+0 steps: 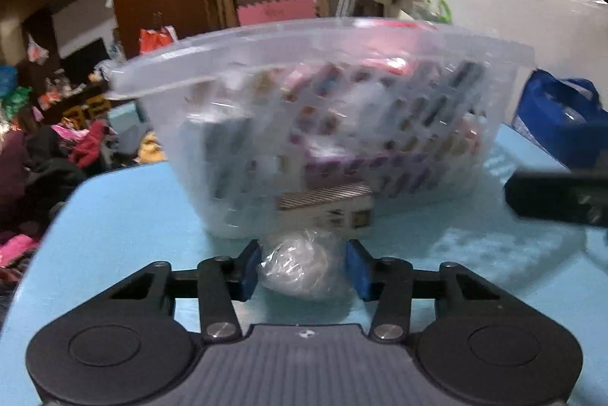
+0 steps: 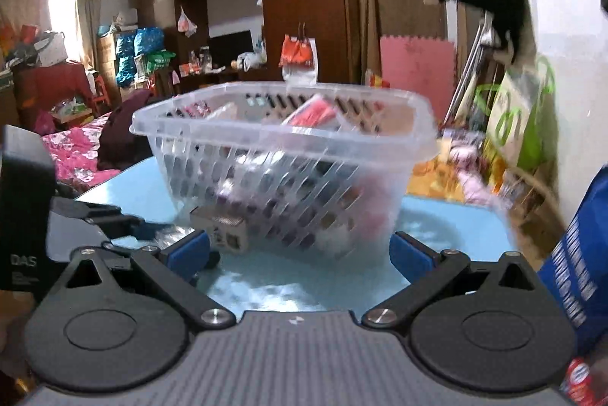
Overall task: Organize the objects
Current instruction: 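Grasp a clear-wrapped white ball with the left gripper while the right grasps a KENT box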
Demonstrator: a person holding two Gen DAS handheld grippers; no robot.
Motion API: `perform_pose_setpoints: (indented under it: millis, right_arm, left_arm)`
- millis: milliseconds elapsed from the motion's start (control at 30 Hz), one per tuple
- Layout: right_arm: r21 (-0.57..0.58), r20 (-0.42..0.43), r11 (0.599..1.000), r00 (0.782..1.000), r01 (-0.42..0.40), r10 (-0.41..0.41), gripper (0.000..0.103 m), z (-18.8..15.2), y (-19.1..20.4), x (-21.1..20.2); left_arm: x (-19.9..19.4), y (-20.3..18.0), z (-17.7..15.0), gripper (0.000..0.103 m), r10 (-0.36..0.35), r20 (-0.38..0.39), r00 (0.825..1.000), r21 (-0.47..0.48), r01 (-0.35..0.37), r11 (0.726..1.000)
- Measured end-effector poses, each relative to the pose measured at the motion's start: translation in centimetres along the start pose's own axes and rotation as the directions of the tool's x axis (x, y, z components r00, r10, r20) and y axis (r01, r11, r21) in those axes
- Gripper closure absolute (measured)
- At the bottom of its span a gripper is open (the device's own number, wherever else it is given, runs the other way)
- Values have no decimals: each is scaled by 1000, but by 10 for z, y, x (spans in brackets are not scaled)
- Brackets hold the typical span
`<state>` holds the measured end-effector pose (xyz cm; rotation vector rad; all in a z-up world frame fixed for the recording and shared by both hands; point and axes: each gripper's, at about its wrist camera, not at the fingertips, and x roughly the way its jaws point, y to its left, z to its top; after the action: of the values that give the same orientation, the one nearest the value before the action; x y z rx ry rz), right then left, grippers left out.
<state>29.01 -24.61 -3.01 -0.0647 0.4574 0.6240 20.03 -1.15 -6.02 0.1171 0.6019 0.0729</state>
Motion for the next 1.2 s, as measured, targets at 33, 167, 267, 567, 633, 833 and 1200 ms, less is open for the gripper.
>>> perform_pose_setpoints:
  millis: [33, 167, 267, 567, 633, 833, 1200]
  right_arm:
    - [15, -10, 1000, 1000, -8, 8, 0, -2, 2, 5]
    - [24, -41, 999, 998, -41, 42, 0, -6, 20, 30]
    - [33, -51, 999, 998, -37, 39, 0, -7, 36, 50]
    - [-32, -135, 998, 989, 57, -61, 0, -7, 86, 84]
    - [-22, -128, 996, 988, 85, -87, 0, -7, 90, 83]
    - [54, -168, 988, 976, 146, -136, 11, -6, 87, 91]
    - [127, -165, 976, 974, 175, -153, 42, -8, 78, 87]
  left_arm:
    - [-5, 7, -2, 52, 3, 13, 1000, -6, -3, 1000]
    - [-24, 48, -12, 52, -3, 44, 999, -91, 7, 996]
    - [-33, 78, -16, 52, 31, 53, 998, -139, -23, 990]
    - [-51, 108, -25, 51, 27, 97, 995, -211, -6, 977]
    - [-54, 108, -26, 51, 21, 107, 994, -211, 2, 977]
    - [-57, 107, -27, 51, 2, 122, 992, -214, 24, 976]
    - [-56, 103, -35, 50, -27, 126, 992, -233, 56, 971]
